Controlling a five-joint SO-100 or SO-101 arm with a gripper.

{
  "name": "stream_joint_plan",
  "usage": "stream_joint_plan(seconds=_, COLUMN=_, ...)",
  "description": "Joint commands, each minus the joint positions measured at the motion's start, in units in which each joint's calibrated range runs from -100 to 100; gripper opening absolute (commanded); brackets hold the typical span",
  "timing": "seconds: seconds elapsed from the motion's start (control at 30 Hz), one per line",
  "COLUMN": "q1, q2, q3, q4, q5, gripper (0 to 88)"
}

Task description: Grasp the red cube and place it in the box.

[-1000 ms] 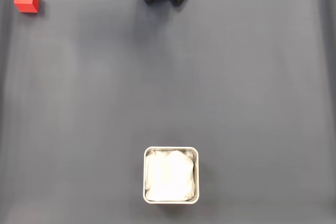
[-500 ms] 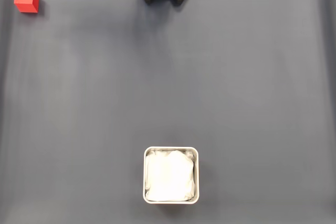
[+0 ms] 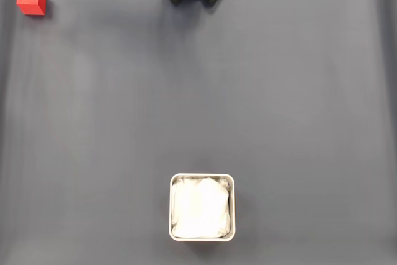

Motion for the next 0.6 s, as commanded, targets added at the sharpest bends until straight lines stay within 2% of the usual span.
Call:
stream_joint_plan(seconds=0.0, q1=0.8, q2=-0.8, q3=0.8, q4=-3.2, q5=0.7, gripper=24.8)
stream_joint_plan(seconds=0.57, q1=0.8, q2=2.9, q3=4.6, q4=-11.4, q5=1.5, gripper=28.1)
